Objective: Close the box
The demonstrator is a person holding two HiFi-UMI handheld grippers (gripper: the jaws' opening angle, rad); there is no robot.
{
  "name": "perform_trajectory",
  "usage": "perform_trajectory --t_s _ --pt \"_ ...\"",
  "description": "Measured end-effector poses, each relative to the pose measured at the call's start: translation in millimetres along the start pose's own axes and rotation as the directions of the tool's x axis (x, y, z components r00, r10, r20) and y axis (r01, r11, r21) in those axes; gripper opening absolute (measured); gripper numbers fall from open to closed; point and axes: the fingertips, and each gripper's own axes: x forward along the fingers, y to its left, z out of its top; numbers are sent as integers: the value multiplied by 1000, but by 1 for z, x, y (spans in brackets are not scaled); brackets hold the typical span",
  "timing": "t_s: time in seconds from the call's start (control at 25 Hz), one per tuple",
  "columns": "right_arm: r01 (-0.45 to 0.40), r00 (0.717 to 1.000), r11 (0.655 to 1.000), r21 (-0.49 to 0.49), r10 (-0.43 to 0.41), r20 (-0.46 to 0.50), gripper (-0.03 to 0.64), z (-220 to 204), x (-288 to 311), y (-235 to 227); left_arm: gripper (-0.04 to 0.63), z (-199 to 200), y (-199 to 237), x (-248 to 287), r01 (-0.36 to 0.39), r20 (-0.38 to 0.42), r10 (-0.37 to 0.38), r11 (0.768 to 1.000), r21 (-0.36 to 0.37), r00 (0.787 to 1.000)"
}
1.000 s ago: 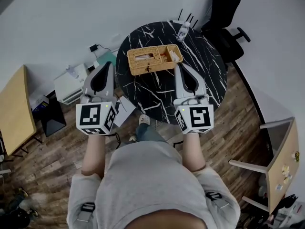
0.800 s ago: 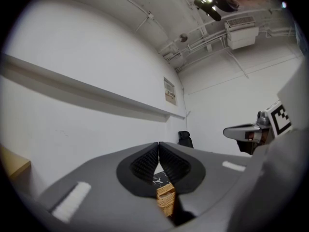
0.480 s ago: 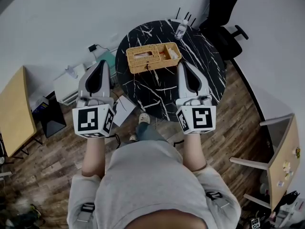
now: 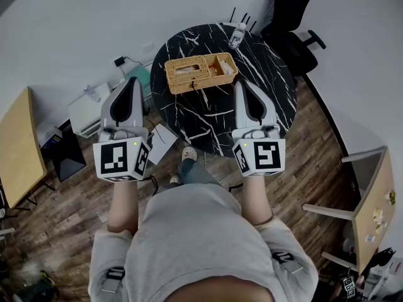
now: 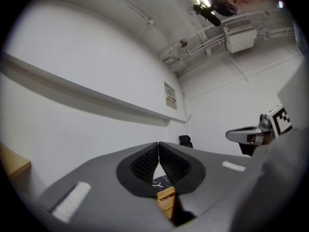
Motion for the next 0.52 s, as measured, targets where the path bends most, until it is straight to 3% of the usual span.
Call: perform_trajectory --t_s 0.52 --pt "13 1000 1000 2 -13 -4 5 -2 -2 -1 60 -1 2 -1 -2 1 2 1000 -4 1000"
